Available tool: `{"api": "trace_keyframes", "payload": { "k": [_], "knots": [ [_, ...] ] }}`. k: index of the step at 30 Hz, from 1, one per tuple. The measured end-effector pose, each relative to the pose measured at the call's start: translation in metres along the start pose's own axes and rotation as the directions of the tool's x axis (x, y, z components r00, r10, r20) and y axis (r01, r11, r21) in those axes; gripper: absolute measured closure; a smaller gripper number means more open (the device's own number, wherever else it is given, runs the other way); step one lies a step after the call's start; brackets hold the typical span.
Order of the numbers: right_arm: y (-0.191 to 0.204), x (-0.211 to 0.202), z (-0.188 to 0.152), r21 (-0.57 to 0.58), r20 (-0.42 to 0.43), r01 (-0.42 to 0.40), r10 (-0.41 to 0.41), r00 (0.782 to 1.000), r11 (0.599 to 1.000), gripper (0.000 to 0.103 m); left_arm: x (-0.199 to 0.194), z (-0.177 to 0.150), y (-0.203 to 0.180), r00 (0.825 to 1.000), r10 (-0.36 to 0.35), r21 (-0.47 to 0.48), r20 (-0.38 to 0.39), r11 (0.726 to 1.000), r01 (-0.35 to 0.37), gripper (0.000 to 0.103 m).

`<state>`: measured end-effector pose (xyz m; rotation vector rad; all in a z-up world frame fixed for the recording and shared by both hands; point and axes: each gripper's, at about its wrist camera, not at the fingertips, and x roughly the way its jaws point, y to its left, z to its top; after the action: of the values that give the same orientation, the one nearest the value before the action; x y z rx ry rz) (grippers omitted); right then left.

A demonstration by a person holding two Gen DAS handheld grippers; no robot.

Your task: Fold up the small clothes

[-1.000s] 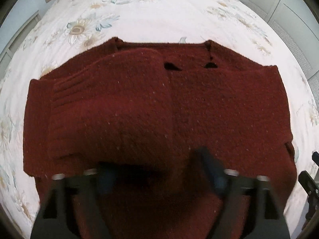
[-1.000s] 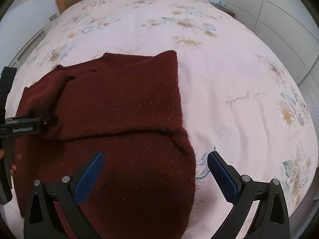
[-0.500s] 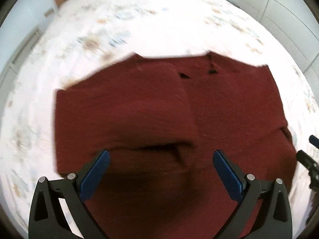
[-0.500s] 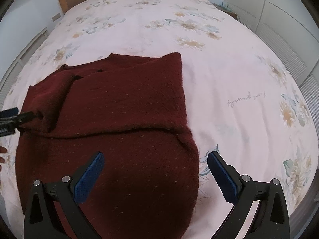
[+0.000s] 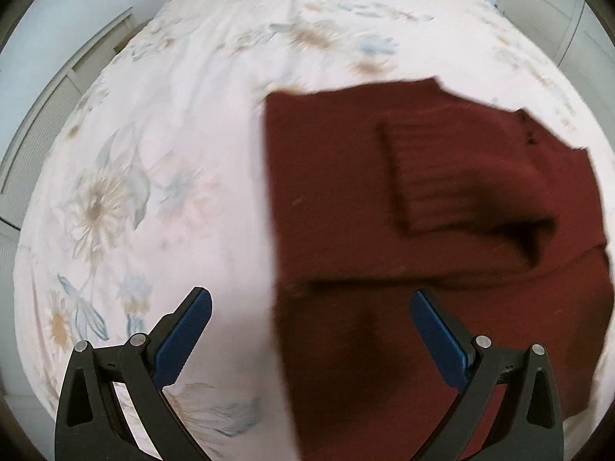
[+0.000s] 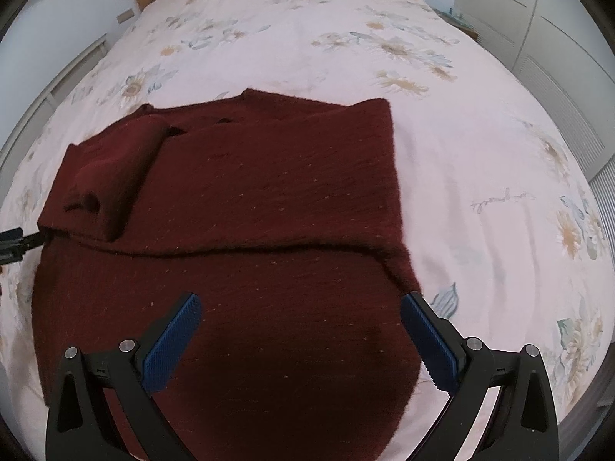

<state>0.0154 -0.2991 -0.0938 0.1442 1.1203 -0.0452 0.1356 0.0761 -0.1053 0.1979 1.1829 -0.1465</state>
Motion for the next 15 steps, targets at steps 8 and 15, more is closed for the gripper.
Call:
{"api": "trace_keyframes", "payload": {
  "k": [8,15],
  "knots": [
    [0.017,0.007,0.001,-0.046,-0.023,0.019,-0.02,1.0,0.999,0.0,0.04,-0.004,0.015,0.999,0.009,0.0,-0.038,1.0,-0.009,0.029],
    [0.042,0.006,0.012,-0.105,0.0,0.005,-0.005,1.0,0.994,0.0,0.039,0.008,0.002,0.999,-0.023,0.057,-0.022,0.998,0.024,0.07]
  ]
}}
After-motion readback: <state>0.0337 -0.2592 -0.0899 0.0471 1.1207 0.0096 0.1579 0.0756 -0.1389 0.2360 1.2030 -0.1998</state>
